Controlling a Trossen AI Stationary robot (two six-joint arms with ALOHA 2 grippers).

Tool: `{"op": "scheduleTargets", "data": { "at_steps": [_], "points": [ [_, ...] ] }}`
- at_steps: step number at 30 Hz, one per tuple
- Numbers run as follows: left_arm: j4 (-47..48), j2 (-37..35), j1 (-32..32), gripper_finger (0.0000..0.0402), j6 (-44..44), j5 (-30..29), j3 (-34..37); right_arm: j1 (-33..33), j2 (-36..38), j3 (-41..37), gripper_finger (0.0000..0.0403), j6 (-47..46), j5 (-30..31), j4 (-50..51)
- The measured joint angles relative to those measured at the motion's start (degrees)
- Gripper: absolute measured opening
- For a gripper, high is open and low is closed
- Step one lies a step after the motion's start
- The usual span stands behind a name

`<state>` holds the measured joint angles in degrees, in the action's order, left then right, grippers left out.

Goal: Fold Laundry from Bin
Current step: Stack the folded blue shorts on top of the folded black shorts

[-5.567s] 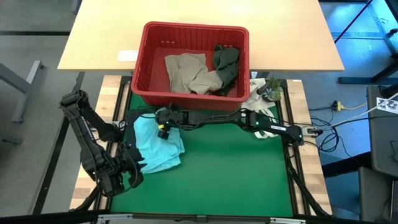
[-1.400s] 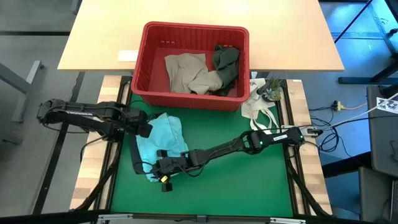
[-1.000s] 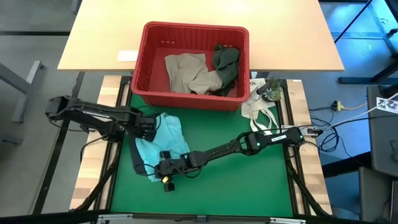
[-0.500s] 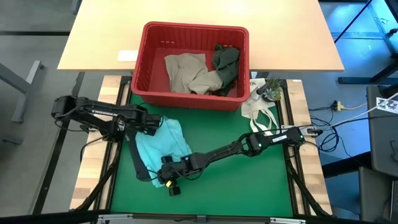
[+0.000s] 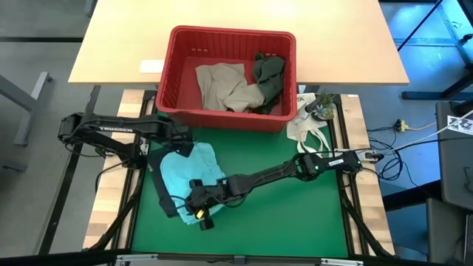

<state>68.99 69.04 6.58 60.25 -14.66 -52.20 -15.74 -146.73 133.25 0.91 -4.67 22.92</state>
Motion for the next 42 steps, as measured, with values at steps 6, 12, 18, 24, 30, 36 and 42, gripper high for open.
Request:
{"op": "scheduleTargets", "data": {
  "at_steps": [6,12,18,24,30,36,42],
  "points": [
    [0.77,-0.94,-2.64,0.0,-4.35,3.44,-6.24,0.5,3.8,0.02,0.0131,4.92,2.85,8.31],
    [2.59,-1.7,-6.75,0.0,-3.13,8.78,-7.86,1.81,5.65,-0.02,0.0131,8.44,3.53,20.82],
    [5.49,-2.93,-8.27,0.0,-1.9,9.84,-7.12,3.73,6.09,0.02,0.0131,9.72,2.89,27.19],
    [5.64,-2.63,-8.03,0.0012,-11.16,19.08,-7.07,5.47,6.83,0.02,0.0131,11.41,2.64,30.11],
    [7.28,-2.67,-7.97,0.0089,-11.86,15.67,-7.05,7.17,8.36,0.09,0.0131,13.18,2.7,31.59],
    [6.74,-1.49,-7.75,0.0167,-9.58,8.18,-6.63,7.34,10.47,0.14,0.0131,17.37,3.49,37.12],
    [2.95,-0.75,-5.1,0.0193,-6.36,10.53,0.73,9.1,11.27,0.09,0.0131,18.28,2.21,42.24]
  ]
}}
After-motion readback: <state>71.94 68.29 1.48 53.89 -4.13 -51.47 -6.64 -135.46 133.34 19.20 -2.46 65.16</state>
